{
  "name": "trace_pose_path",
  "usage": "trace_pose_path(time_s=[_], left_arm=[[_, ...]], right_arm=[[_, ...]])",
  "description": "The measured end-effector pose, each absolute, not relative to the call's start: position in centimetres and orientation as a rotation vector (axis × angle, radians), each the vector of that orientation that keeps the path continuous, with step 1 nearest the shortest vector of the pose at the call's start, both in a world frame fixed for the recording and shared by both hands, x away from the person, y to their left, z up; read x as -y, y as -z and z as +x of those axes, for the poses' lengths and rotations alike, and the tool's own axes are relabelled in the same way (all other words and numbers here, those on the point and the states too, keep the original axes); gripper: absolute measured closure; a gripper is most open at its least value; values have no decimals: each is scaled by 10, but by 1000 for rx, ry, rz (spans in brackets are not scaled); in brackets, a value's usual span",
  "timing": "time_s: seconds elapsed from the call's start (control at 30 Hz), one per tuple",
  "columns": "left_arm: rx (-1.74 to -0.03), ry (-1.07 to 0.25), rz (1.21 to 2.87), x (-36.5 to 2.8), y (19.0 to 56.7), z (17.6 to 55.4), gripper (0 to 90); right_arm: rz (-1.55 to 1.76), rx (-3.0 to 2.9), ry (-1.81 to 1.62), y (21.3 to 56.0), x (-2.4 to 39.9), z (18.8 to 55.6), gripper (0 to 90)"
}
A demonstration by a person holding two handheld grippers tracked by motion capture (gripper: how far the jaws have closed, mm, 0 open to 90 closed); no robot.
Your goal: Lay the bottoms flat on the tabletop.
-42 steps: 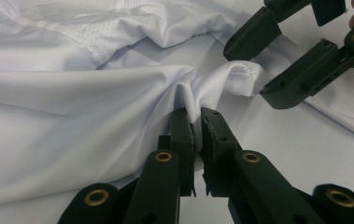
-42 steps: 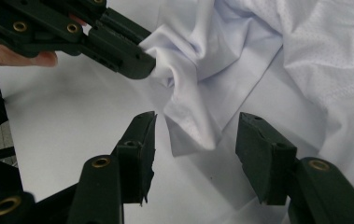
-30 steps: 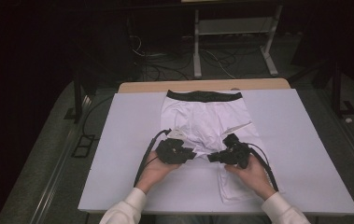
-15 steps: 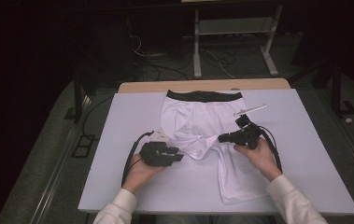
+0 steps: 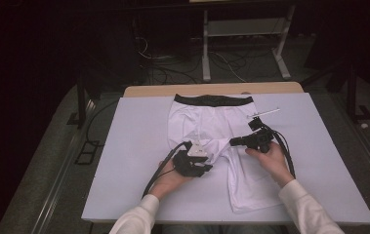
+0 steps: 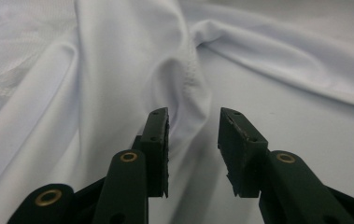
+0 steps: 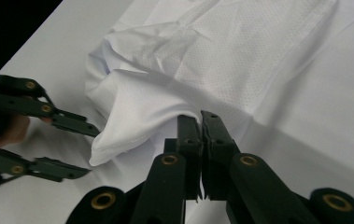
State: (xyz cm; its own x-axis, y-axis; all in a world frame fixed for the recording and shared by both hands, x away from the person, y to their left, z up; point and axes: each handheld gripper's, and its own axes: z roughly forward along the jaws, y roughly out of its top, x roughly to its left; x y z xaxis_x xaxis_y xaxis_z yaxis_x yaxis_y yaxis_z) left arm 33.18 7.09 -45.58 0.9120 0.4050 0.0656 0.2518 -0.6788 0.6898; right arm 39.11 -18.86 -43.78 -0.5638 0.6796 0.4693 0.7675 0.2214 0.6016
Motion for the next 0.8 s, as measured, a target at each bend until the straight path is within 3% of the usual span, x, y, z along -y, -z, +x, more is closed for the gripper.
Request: trace_pose_path(time_s=[0.17,0.53,0.8], left_arm=[[-540,-332,2327,-66,456,343,863],[-435,-316,2467,-86,406,306,877],[-353,-222,2592,-95,416,278,875]], right_arm=[[-1418,2359,1268,438,191,391,860],[-1327,2364,1260,428,186,364,860],[-1220,2413,1170,432,166,331,860]])
